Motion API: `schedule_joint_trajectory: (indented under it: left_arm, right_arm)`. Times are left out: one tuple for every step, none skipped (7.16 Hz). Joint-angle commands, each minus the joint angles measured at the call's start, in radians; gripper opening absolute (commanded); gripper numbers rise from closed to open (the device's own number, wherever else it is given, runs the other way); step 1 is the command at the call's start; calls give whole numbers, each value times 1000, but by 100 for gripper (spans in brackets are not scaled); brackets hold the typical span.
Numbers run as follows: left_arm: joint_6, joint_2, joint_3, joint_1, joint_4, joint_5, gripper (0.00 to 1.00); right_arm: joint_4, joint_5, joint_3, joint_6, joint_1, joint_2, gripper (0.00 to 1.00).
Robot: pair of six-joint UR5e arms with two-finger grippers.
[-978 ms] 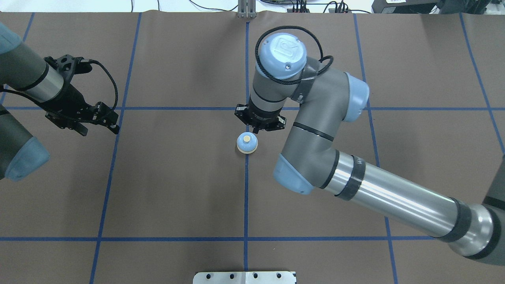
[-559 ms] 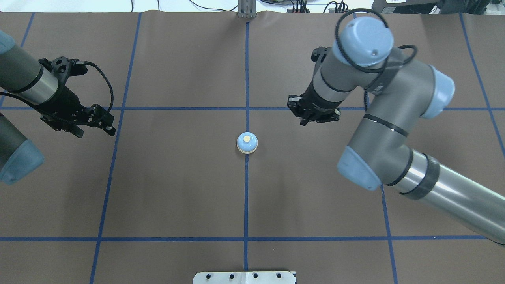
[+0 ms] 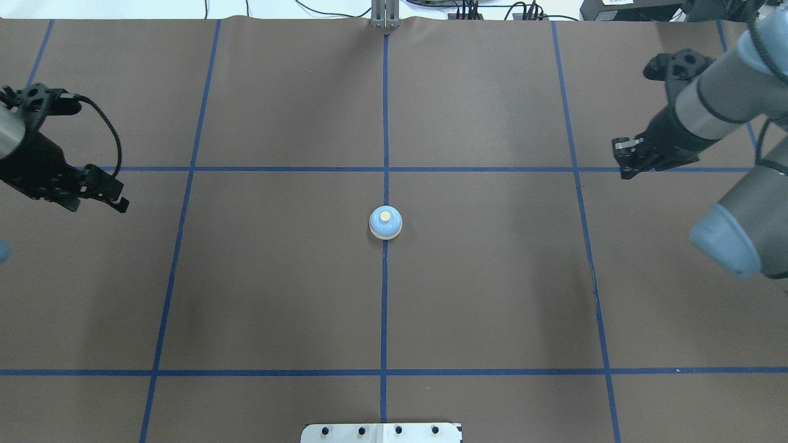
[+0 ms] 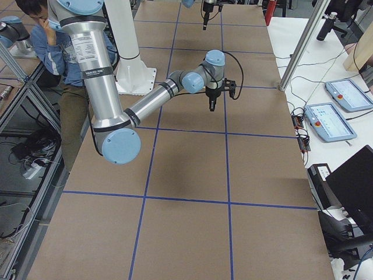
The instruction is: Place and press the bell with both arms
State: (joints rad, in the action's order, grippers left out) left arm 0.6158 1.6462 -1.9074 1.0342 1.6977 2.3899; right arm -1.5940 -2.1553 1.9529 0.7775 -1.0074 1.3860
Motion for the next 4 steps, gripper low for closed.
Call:
schedule_joint_trajectory:
  left_arm:
    - [-266,-158,-15,149,8,-3,99]
    - [-406,-211,-9,234,7,-5,99]
    - [-521,-233,5,318,2,-12,99]
    - [-539,-244,30,373,-4,-12,99]
  right_arm:
    - [2,-82,-9,-365,-214,163,98]
    - [11,-93,-5,-429,-285,229,100]
    - [8,-100,-20,-548,-327,261,100]
    - [11,-104,-28,-602,-370,299,100]
